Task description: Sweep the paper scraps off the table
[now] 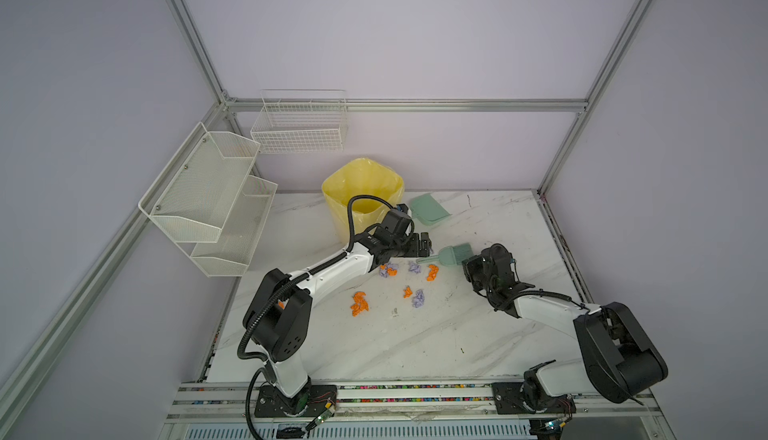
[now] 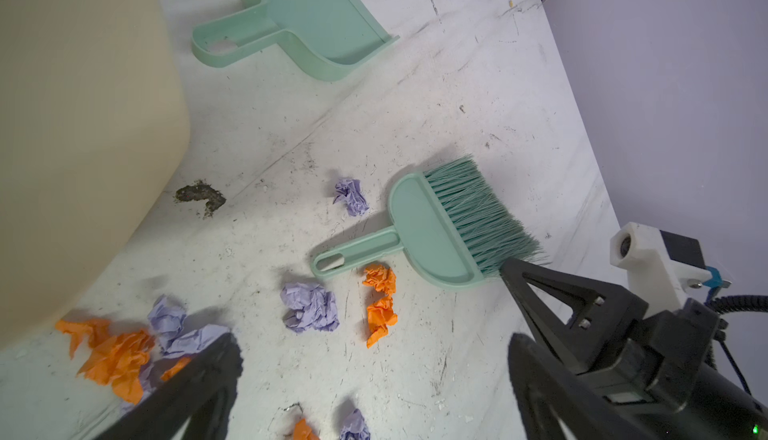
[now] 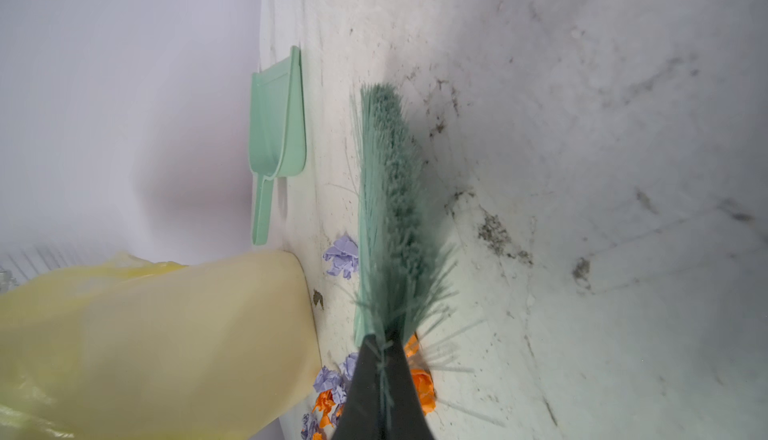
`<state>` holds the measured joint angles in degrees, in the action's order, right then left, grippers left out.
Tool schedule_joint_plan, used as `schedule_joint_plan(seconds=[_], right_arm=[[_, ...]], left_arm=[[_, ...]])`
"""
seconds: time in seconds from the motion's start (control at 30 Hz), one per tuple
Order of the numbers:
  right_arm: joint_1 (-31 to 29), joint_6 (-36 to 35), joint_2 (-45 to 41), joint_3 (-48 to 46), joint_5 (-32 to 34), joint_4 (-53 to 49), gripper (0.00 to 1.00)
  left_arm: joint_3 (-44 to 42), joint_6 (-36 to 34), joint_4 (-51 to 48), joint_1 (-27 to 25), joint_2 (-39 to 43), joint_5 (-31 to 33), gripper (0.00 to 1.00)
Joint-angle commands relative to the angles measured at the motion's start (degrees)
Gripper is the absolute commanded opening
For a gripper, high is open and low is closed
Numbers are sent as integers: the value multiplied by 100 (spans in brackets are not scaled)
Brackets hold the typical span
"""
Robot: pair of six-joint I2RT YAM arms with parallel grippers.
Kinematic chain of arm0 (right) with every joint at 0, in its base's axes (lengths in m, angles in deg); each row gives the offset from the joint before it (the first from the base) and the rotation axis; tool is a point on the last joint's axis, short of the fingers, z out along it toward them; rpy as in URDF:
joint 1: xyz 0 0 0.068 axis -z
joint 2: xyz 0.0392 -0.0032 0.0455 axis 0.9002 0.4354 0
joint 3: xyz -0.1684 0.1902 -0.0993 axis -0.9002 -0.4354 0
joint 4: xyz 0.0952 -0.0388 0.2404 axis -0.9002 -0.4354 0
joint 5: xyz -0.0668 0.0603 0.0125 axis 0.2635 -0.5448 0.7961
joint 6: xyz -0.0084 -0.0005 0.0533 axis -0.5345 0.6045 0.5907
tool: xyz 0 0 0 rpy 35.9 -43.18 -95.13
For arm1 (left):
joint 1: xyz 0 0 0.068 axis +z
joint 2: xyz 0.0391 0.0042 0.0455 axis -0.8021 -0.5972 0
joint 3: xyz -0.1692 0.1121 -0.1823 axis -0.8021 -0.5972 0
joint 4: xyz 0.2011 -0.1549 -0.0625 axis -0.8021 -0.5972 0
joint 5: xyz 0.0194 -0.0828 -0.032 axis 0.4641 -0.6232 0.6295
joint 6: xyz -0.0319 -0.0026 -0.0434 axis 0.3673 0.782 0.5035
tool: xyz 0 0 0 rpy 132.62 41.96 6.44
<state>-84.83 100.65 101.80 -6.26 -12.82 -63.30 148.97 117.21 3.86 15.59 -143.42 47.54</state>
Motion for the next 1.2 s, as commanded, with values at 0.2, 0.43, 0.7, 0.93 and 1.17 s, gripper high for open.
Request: schedule_joint_plan(seconds=[0.2,0.43,0.7,0.93,1.17], right_arm=[[908,-57,-735,-70,-731,406,0],[1491,-954,-744,530,-1639,-184,0],[1774,-2248,-131,1376,-2755,-665,0],[1792,-3655,265,1932,-3552,-793,0],[1792,-4501,235,2058,-4340,-629,0]], left_arm=[[-244,-180,-65,3,412,105,100],[102,-223,-198,3,356,-303,100],[766,-31,-231,10,-18,-950,100],[1575,453,-105,3,-714,-1499,100],[2053,1116,588,158,-1422,-2291,100]])
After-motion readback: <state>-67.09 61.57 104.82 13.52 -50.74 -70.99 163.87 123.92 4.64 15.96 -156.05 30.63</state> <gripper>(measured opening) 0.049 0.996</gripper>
